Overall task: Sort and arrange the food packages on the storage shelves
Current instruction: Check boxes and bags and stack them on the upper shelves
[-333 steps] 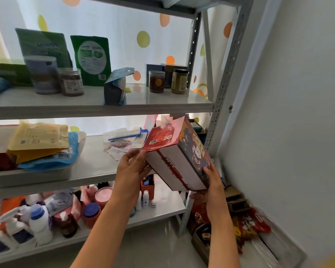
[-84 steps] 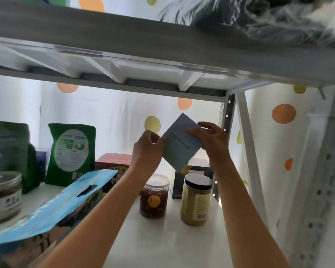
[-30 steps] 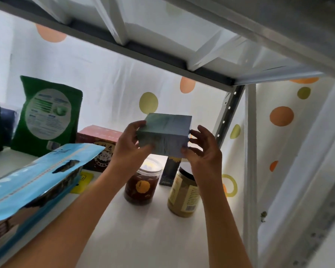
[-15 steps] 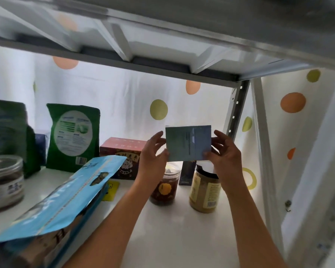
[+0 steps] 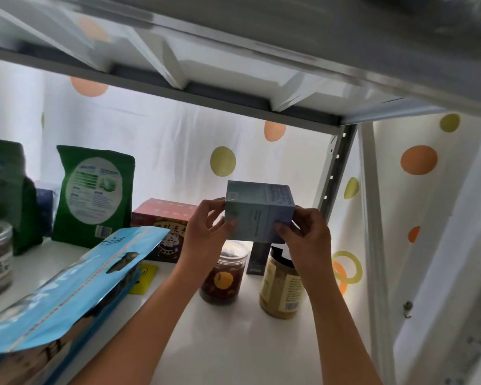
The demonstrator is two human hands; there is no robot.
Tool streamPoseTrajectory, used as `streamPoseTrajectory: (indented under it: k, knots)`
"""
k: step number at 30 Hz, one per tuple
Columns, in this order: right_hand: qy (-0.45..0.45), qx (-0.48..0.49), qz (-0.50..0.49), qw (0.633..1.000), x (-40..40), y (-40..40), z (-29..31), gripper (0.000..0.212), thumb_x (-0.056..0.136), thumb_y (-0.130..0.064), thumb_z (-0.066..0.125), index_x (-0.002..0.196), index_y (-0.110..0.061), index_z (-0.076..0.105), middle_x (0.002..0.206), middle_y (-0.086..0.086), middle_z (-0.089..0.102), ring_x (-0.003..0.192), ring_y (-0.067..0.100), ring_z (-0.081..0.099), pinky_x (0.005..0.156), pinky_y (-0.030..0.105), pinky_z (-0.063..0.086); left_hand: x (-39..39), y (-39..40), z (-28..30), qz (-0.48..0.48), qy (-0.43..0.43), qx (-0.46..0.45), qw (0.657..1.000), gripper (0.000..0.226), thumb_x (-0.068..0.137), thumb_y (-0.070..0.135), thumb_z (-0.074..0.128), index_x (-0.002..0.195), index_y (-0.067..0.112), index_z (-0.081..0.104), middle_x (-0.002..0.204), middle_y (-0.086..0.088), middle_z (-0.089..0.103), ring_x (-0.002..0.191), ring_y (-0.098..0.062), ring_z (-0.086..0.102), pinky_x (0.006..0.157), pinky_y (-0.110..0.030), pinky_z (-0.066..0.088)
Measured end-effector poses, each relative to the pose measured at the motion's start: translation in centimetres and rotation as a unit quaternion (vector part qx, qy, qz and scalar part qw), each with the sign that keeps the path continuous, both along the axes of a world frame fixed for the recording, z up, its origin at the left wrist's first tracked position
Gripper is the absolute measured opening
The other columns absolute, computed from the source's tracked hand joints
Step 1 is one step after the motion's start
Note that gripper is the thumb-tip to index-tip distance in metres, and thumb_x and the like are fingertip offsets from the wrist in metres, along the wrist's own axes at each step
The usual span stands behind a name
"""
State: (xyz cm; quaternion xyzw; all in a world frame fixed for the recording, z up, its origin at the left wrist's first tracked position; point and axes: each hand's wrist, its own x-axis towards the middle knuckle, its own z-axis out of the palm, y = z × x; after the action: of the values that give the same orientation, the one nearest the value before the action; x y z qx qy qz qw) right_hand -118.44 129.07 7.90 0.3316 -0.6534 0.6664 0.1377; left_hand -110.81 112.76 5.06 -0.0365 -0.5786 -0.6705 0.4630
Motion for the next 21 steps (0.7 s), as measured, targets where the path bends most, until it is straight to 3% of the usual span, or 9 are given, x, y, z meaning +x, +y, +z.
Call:
streamPoseTrajectory:
  k: [2, 4, 7, 11, 13, 16, 19, 21]
  knots:
    - [0.0, -0.001, -0.013, 1.0, -0.4, -0.1, 0.1, 0.03, 0.089, -0.002, 0.073, 0.103, -0.021, 0.054, 0.105, -0.01, 0.067, 0.098, 0.008, 0.064, 0.07, 0.007, 0.054, -0.4, -0.1, -0.1, 0.019, 0.001, -0.038, 0.999, 0.034, 0.088, -0.007, 0.067, 0.105, 0.022, 0.061, 0.118, 0.007, 0.069, 0.116, -0.009, 0.063, 0.098, -0.045, 0.054]
    - [-0.007, 0.004, -0.027, 1.0, -0.8, -0.2, 0.0, 0.031, 0.091, -0.004, 0.071, 0.111, -0.019, 0.052, 0.112, -0.003, 0.068, 0.094, 0.006, 0.065, 0.068, 0.005, 0.052, -0.6, 0.0, -0.5, 0.072, 0.003, -0.126, 0.989, 0.051, 0.087, -0.005, 0.068, 0.121, 0.033, 0.059, 0.131, 0.013, 0.061, 0.126, -0.008, 0.055, 0.104, -0.041, 0.05]
    - [-0.034, 0.004, -0.024, 0.999, -1.3, 0.0, -0.1, 0.036, 0.094, 0.0, 0.064, 0.124, -0.014, 0.049, 0.12, 0.002, 0.069, 0.091, -0.003, 0.062, 0.062, 0.0, 0.046, -0.6, 0.7, -1.0, 0.168, 0.035, -0.254, 0.952, 0.058, 0.088, 0.001, 0.069, 0.138, 0.025, 0.054, 0.144, 0.011, 0.048, 0.135, -0.006, 0.045, 0.105, -0.033, 0.049]
    - [-0.048, 0.003, -0.011, 0.999, -1.7, 0.3, -0.1, 0.041, 0.095, 0.001, 0.061, 0.13, -0.016, 0.048, 0.124, 0.001, 0.07, 0.095, 0.002, 0.062, 0.061, -0.006, 0.04, -0.6, 0.9, -1.1, 0.196, 0.045, -0.287, 0.937, 0.058, 0.089, 0.007, 0.062, 0.141, 0.028, 0.049, 0.146, 0.005, 0.047, 0.137, -0.009, 0.043, 0.106, -0.041, 0.047]
    - [-0.042, -0.012, 0.008, 0.999, -1.5, 0.3, -0.1, 0.044, 0.093, 0.002, 0.064, 0.127, -0.024, 0.05, 0.125, -0.003, 0.068, 0.095, -0.004, 0.062, 0.067, -0.001, 0.047, -0.7, 0.5, -1.1, 0.2, 0.025, -0.275, 0.94, 0.063, 0.089, 0.001, 0.063, 0.144, 0.026, 0.046, 0.145, 0.009, 0.046, 0.136, -0.008, 0.044, 0.106, -0.044, 0.048]
    - [-0.006, -0.025, 0.033, 0.999, -1.0, 0.0, -0.4, 0.052, 0.089, 0.005, 0.069, 0.125, -0.03, 0.056, 0.121, -0.013, 0.068, 0.101, -0.004, 0.066, 0.086, 0.02, 0.057, -0.7, -0.1, -1.1, 0.182, 0.012, -0.242, 0.953, 0.081, 0.089, -0.01, 0.061, 0.15, 0.036, 0.034, 0.139, 0.007, 0.042, 0.134, -0.017, 0.046, 0.102, -0.041, 0.05]
    - [0.026, -0.013, 0.054, 0.998, -0.9, -0.2, -0.4, 0.056, 0.088, 0.007, 0.069, 0.12, -0.038, 0.061, 0.117, -0.026, 0.069, 0.113, 0.0, 0.065, 0.099, 0.04, 0.056, -0.7, -0.6, -1.2, 0.162, 0.017, -0.205, 0.965, 0.073, 0.088, -0.016, 0.06, 0.144, 0.028, 0.046, 0.138, -0.001, 0.043, 0.134, -0.02, 0.047, 0.094, -0.037, 0.056]
    - [0.039, 0.006, 0.06, 0.997, -0.9, -0.3, -0.2, 0.056, 0.088, 0.006, 0.069, 0.12, -0.04, 0.061, 0.117, -0.029, 0.068, 0.118, -0.002, 0.06, 0.103, 0.044, 0.052, -0.5, -0.6, -0.8, 0.117, 0.009, -0.138, 0.983, 0.064, 0.088, -0.017, 0.059, 0.133, 0.028, 0.052, 0.137, -0.004, 0.049, 0.129, -0.02, 0.052, 0.083, -0.03, 0.06]
